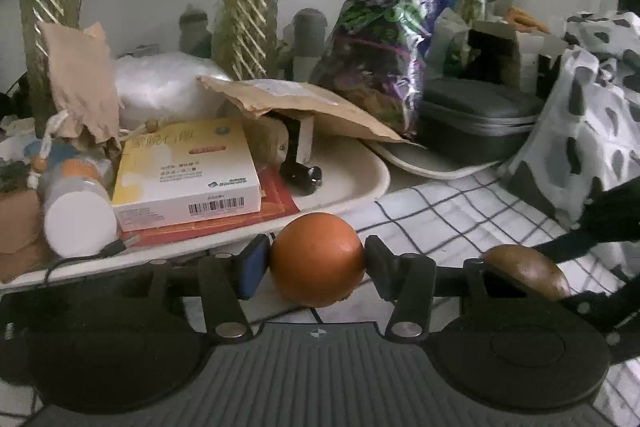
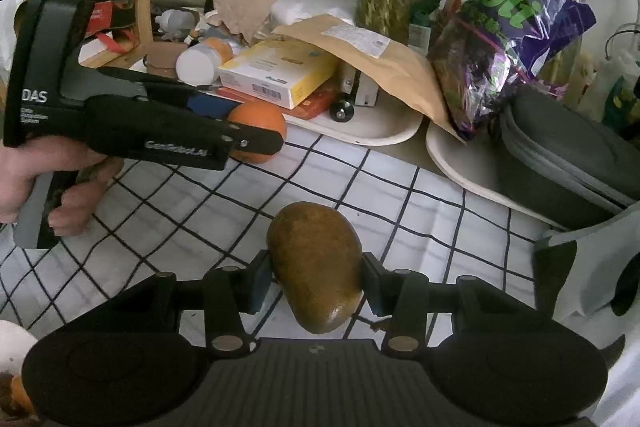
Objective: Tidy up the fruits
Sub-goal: 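Grasp the dark brown oval fruit with the right tool while the left tool grasps the orange, then carry the orange and brown fruit onto the plate and open both tools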
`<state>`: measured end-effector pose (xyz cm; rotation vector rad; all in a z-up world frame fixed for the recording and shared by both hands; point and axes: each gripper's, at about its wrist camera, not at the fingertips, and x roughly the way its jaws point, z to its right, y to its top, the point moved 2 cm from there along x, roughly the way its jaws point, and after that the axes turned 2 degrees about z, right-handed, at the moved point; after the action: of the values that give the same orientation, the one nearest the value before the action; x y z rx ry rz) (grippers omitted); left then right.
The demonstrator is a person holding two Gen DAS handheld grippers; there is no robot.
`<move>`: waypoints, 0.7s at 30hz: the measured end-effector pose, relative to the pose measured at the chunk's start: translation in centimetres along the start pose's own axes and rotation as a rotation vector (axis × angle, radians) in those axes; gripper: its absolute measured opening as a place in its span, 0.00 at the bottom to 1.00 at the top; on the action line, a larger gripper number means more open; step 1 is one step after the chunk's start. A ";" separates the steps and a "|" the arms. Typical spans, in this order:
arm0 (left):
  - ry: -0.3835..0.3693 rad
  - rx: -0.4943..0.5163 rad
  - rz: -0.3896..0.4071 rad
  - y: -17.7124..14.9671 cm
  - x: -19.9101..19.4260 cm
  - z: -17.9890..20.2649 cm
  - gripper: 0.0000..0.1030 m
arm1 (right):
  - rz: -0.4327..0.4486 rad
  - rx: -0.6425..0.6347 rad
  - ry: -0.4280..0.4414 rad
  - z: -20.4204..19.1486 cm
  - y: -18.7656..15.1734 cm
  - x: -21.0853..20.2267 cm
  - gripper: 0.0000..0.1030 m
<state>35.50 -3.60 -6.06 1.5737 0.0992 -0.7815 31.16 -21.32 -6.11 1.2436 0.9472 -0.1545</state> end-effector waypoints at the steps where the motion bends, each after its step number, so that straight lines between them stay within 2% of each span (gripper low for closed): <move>1: -0.003 0.006 -0.001 0.0 -0.4 0.1 0.49 | 0.000 0.001 0.000 -0.1 0.1 -0.1 0.47; 10: -0.025 0.056 -0.007 -0.7 -7.0 2.6 0.49 | 0.039 0.021 -0.010 -3.1 -0.3 -5.2 0.47; 18: -0.033 0.026 -0.013 -1.7 -13.0 4.4 0.49 | 0.092 0.083 0.019 -6.4 -1.9 -11.5 0.47; 21: -0.037 0.021 -0.014 -2.1 -15.1 4.9 0.49 | 0.104 0.069 0.019 -8.2 -2.7 -14.3 0.47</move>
<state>20.96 -1.98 0.37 1.5788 0.0750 -0.8247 16.34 -20.75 1.51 1.3565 0.8981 -0.0942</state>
